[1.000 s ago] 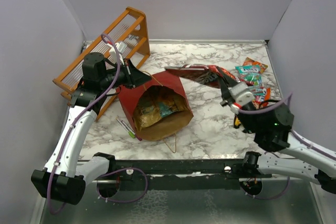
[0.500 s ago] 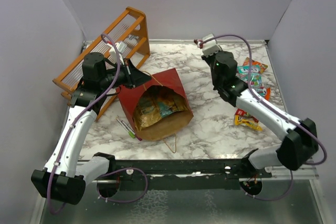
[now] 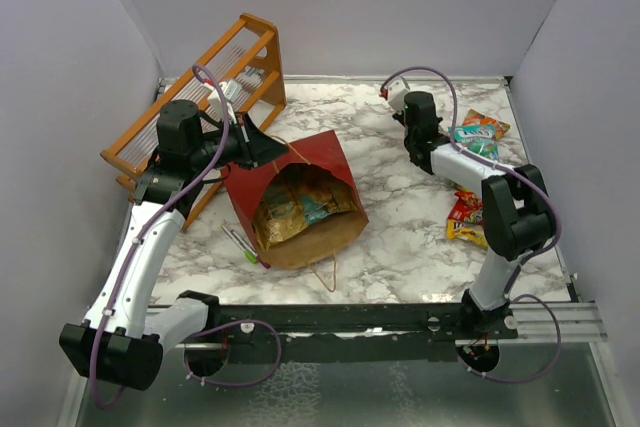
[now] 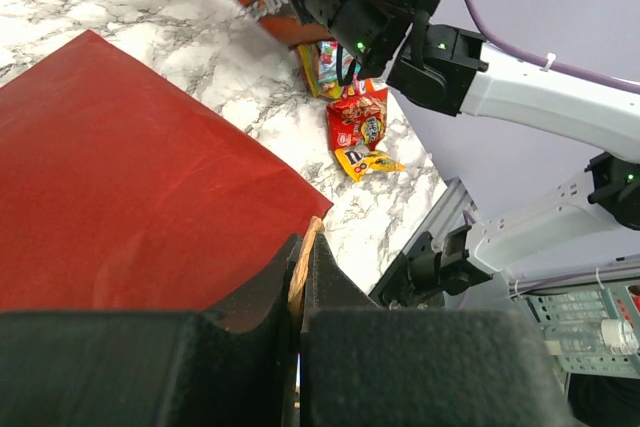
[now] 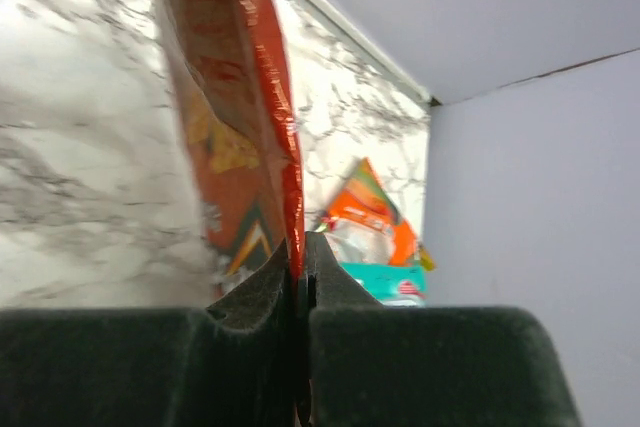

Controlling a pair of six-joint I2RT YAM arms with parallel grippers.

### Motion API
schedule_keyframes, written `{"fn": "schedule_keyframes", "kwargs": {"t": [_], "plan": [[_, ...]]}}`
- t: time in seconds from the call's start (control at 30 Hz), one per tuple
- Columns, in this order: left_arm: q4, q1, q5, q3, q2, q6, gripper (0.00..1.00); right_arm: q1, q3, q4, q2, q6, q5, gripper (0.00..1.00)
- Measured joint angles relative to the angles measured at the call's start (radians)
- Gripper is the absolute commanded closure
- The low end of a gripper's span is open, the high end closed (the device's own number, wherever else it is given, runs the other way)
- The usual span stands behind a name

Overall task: Take the snacks out of the paper bag
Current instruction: Place the snack at the center of the board.

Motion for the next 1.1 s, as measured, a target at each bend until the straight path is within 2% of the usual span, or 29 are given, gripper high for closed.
{"fn": "schedule_keyframes", "kwargs": {"t": [0.1, 0.2, 0.43, 0.5, 0.67, 0.87, 0.93, 1.1], "plan": [[-0.001, 0.000, 0.000, 0.000, 0.000, 0.000, 1.00, -0.018, -0.001, 0.039, 0.009, -0.071, 0.013, 0.99], [0.000, 0.000, 0.000, 0.000, 0.000, 0.000, 1.00, -0.016, 0.004, 0.041, 0.010, -0.068, -0.016, 0.99], [0.002, 0.000, 0.000, -0.002, 0.000, 0.000, 1.00, 0.031, 0.123, -0.146, 0.130, 0.127, -0.164, 0.99], [0.001, 0.000, 0.000, -0.002, 0.000, 0.000, 1.00, 0.069, 0.149, -0.212, 0.181, 0.188, -0.180, 0.96], [-0.005, 0.000, 0.000, -0.002, 0.000, 0.005, 1.00, 0.131, 0.148, -0.342, 0.230, 0.298, -0.248, 0.72], [-0.006, 0.000, 0.000, -0.002, 0.000, 0.005, 1.00, 0.132, 0.138, -0.423, 0.164, 0.382, -0.333, 0.33], [-0.006, 0.000, 0.000, -0.002, 0.000, 0.005, 1.00, 0.129, 0.123, -0.439, 0.094, 0.407, -0.349, 0.27], [-0.007, 0.000, 0.000, -0.002, 0.000, 0.004, 1.00, 0.127, 0.054, -0.428, -0.167, 0.479, -0.394, 0.22]]}}
